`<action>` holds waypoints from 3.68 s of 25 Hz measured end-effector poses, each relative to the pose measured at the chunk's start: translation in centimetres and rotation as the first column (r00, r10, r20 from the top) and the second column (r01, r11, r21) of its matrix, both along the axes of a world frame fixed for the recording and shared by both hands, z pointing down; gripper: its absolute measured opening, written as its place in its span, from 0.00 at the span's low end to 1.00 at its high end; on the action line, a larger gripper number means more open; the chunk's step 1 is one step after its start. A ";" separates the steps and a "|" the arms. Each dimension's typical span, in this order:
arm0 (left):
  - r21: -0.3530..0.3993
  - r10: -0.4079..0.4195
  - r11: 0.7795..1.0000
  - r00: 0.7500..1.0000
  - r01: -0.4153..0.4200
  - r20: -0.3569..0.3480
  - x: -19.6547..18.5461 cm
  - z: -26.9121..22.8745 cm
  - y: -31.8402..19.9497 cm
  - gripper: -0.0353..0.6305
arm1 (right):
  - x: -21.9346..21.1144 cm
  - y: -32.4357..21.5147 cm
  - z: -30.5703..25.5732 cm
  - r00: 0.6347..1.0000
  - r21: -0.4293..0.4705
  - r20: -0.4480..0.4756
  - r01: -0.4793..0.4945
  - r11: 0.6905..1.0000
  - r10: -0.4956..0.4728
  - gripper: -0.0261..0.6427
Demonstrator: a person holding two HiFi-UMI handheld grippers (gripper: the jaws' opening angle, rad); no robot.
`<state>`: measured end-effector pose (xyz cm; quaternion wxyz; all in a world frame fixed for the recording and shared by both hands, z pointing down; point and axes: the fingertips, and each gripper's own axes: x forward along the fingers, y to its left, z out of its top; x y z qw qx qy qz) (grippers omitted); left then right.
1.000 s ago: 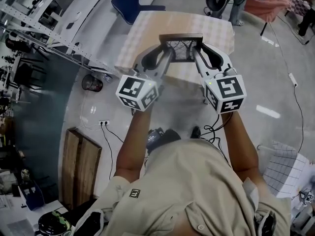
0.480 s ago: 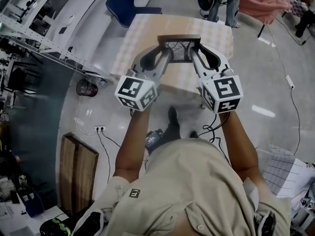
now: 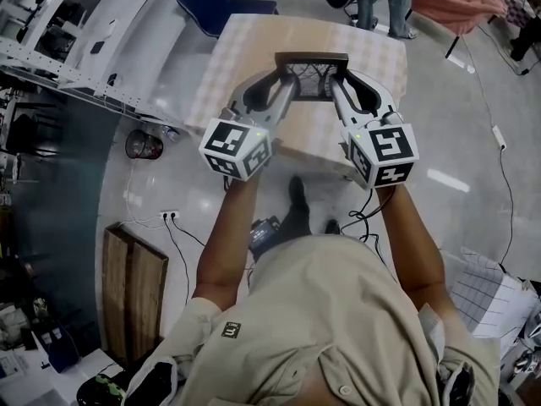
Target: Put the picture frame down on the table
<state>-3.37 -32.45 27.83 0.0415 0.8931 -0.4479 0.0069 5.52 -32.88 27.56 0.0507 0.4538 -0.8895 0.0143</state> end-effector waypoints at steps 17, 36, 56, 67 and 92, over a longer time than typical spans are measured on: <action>-0.164 0.014 0.986 1.000 -0.016 -0.011 -1.4 8.7 -7.0 0.18 | -1.4 -7.1 8.5 0.999 -0.141 -0.038 -0.022 0.990 0.017 0.17; -0.366 0.012 0.930 0.998 -0.032 -0.058 -5.0 19.9 -12.4 0.18 | -5.1 -12.6 19.3 0.995 -0.291 -0.095 -0.039 0.956 0.011 0.17; -0.501 0.018 0.864 0.998 -0.043 -0.055 -5.0 29.0 -15.4 0.18 | -5.1 -15.6 28.5 0.994 -0.405 -0.110 -0.061 0.912 0.018 0.17; -0.534 0.012 0.845 0.998 -0.043 -0.061 -4.8 31.5 -15.9 0.18 | -5.0 -16.3 31.0 0.991 -0.436 -0.133 -0.064 0.898 0.006 0.17; -0.556 -0.013 0.831 0.999 -0.010 -0.038 -5.3 35.6 -18.4 0.18 | -5.5 -19.0 35.3 0.987 -0.472 -0.162 -0.085 0.878 0.009 0.17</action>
